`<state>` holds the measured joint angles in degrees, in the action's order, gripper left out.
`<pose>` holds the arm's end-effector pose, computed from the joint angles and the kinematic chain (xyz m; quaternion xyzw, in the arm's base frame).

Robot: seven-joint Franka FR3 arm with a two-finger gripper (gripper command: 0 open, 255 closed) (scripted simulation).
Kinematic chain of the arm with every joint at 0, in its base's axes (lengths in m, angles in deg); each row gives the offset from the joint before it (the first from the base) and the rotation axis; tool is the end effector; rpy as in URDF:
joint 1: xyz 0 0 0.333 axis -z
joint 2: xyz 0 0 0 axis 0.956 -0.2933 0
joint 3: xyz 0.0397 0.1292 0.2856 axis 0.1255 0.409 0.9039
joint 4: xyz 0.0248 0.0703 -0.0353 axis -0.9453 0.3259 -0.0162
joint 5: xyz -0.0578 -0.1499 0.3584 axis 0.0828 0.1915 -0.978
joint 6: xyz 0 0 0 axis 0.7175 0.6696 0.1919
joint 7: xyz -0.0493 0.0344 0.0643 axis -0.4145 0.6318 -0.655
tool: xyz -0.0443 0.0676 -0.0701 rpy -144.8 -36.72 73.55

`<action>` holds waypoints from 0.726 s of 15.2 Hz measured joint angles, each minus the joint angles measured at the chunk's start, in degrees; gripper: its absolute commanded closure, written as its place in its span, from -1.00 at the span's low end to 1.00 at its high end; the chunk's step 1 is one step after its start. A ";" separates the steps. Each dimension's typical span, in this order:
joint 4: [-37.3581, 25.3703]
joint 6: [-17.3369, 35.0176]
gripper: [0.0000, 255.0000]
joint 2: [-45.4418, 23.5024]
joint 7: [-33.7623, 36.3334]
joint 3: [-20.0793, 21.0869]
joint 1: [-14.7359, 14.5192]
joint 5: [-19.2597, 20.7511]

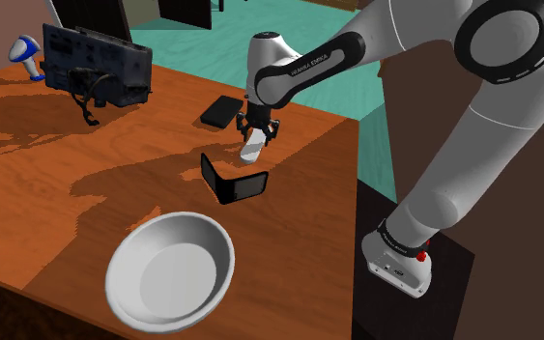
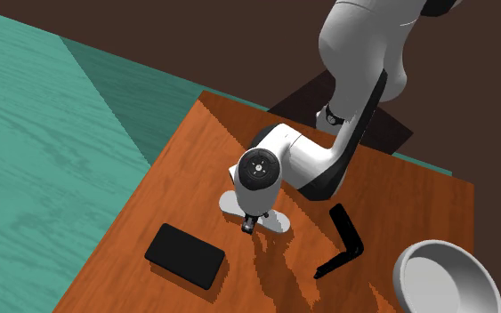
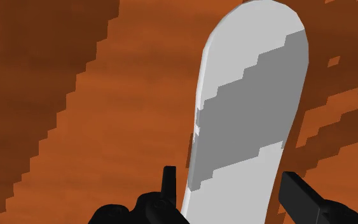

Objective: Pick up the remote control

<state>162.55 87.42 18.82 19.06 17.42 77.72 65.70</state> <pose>0.5367 0.0967 0.3371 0.8707 -0.4917 -0.0004 0.0091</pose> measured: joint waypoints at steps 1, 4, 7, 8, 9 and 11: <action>0.02 0.04 1.00 0.01 -0.01 0.00 0.01 0.00; 0.07 0.06 1.00 0.05 -0.02 -0.01 0.02 -0.02; -0.03 0.01 1.00 -0.02 0.00 -0.01 0.01 0.01; -0.15 -0.37 1.00 0.19 -0.05 0.02 0.00 -0.08; -0.30 -0.93 1.00 0.59 -0.17 0.05 0.02 -0.24; -0.92 -2.28 1.00 1.34 -0.35 0.11 0.03 -0.53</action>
<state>161.62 85.15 20.17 18.70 17.53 77.74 65.17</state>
